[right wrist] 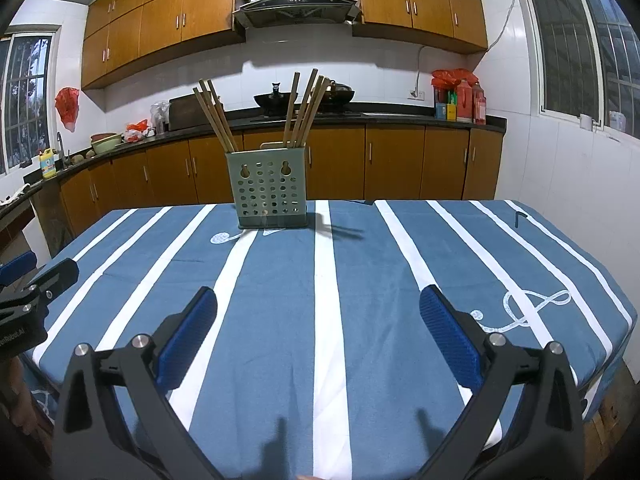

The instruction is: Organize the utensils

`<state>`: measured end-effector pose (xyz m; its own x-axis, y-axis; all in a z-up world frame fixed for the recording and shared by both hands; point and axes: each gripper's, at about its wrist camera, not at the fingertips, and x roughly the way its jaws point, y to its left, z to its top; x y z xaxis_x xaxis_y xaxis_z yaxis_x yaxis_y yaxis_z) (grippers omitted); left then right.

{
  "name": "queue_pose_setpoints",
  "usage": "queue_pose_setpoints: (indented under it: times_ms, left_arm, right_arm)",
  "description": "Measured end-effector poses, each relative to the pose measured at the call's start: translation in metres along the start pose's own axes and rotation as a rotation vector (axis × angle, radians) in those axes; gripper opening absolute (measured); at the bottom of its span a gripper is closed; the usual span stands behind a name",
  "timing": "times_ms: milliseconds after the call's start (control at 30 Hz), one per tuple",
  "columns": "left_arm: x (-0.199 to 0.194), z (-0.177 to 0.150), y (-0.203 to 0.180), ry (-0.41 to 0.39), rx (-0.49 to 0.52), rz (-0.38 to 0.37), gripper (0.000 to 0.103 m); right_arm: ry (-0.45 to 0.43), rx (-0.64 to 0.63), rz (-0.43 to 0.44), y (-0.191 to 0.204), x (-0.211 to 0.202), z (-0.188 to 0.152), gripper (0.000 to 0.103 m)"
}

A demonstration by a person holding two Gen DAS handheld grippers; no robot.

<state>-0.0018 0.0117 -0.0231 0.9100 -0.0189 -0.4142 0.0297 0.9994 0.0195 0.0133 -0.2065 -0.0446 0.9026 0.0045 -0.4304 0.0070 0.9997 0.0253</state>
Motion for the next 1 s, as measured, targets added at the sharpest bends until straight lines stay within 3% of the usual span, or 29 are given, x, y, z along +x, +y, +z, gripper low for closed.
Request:
queue_pose_setpoints:
  times_ms: [1000]
  left_arm:
    - [-0.0022,0.0041,-0.0035,-0.006,0.006,-0.006,0.101]
  right_arm:
    - [-0.004,0.006,-0.002,-0.0003,-0.0005,0.0006,0.099]
